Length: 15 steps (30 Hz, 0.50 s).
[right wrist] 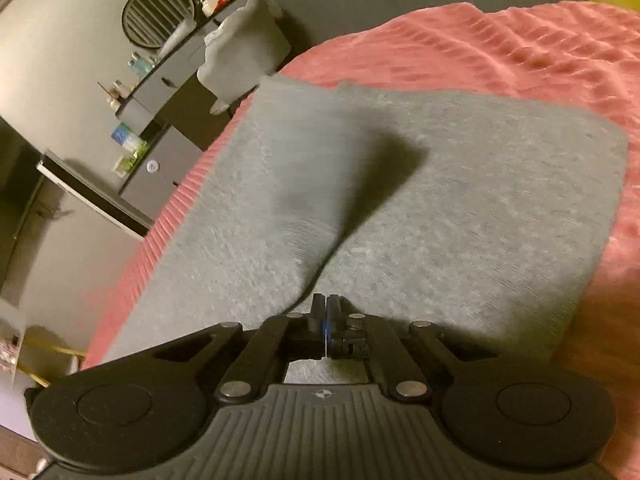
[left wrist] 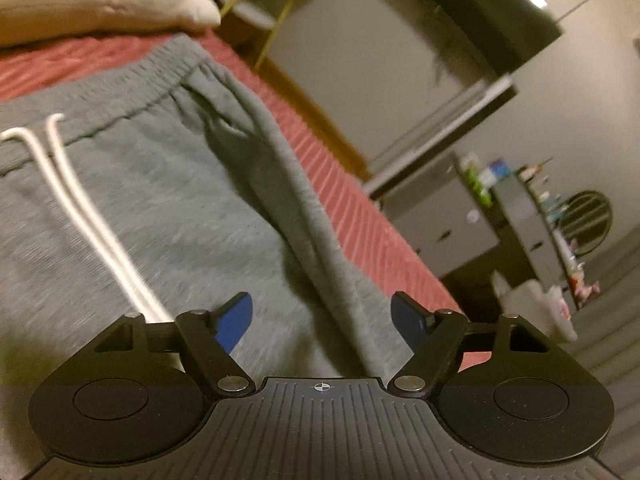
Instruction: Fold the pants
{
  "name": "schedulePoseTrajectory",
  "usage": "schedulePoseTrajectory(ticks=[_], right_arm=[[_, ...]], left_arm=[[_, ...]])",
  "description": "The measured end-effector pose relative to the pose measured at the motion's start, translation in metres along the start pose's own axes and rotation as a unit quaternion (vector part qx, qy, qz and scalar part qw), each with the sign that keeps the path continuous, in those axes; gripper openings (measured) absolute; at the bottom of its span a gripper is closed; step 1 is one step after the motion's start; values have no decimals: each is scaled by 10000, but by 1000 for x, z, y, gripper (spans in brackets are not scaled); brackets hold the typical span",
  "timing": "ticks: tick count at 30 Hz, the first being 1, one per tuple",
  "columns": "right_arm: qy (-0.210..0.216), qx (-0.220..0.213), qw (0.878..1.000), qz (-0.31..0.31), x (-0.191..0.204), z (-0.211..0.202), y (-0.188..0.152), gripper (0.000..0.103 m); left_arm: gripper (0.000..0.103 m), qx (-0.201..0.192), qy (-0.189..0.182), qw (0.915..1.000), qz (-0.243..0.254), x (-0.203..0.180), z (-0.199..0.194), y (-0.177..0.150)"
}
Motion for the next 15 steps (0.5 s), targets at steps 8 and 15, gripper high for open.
schedulePoseTrajectory(ticks=[8, 15], right_arm=[[329, 29, 9994, 94, 17, -1, 6, 60], [491, -172, 9954, 806, 10, 19, 48, 21]], left_arm=[[76, 679, 554, 9961, -8, -7, 61, 55], [12, 1154, 500, 9892, -757, 9, 81, 76]])
Point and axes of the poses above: each gripper's, at about its wrist camera, not at the fingertips, and z roughly the way its jaws point, x to its left, y to its top, the point moved 3 cm from there along z, roughly the way its jaws point, and after that the axes turned 15 degrees about x, right-handed, at the moved point
